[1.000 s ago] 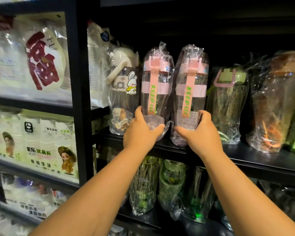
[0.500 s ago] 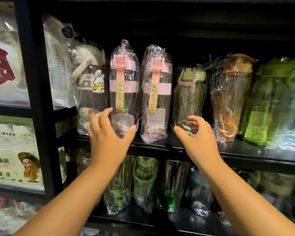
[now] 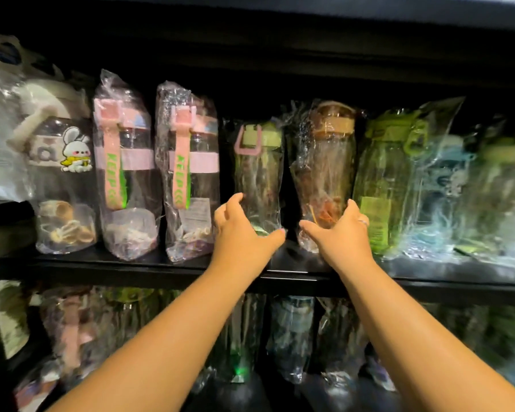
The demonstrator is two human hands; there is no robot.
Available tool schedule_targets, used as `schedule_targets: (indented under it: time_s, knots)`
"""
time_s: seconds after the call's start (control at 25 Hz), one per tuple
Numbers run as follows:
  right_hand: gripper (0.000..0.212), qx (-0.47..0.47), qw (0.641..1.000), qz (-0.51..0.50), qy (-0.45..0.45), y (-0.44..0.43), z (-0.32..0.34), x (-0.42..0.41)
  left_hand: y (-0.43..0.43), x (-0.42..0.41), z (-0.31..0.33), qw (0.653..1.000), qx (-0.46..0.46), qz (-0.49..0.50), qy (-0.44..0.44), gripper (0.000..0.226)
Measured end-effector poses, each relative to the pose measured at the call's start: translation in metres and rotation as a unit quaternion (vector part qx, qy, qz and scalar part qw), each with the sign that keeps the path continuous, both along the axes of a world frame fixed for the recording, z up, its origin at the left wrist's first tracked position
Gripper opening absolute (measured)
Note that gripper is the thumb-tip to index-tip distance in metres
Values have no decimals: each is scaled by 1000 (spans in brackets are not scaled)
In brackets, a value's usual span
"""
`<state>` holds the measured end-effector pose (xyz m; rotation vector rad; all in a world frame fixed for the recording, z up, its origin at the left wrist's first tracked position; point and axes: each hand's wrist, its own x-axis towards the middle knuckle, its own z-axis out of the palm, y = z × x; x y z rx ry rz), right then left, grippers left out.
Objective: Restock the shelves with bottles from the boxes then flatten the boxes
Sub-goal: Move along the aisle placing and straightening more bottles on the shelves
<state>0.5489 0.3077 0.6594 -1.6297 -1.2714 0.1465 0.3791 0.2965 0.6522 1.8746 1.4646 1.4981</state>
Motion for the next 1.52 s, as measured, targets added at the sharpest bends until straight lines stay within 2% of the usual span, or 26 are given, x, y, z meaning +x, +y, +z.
schedule_targets:
  time_s: [0.16, 0.32, 0.48, 0.64, 0.92, 1.16, 1.36, 1.52]
  knots:
    - [111, -39, 999, -8, 33, 26, 1, 6, 25, 13, 1, 997, -50, 42, -29, 107]
    - [92, -61, 997, -43, 18, 40, 2, 8, 31, 19, -2, 997, -68, 43, 10, 112]
    - [78, -43, 998, -39, 10, 35, 3, 8, 41, 22, 4, 992, -108, 58, -24, 116]
    - [78, -18, 1000, -14, 1, 20, 0, 14, 48, 28, 10, 987, -124, 87, -58, 115]
    - [81, 34, 997, 61, -25, -10, -10, 35, 62, 31, 11, 984, -126, 119, -33, 114]
    - [85, 33, 996, 59, -53, -9, -13, 35, 63, 29, 10, 987, -99, 121, -31, 97]
    - [86, 36, 996, 60, -53, -6, -16, 38, 31, 18, 3, 993, -68, 95, -19, 106]
    - [88, 42, 996, 59, -44, -5, -17, 38, 15, 15, -7, 994, -32, 106, 23, 108]
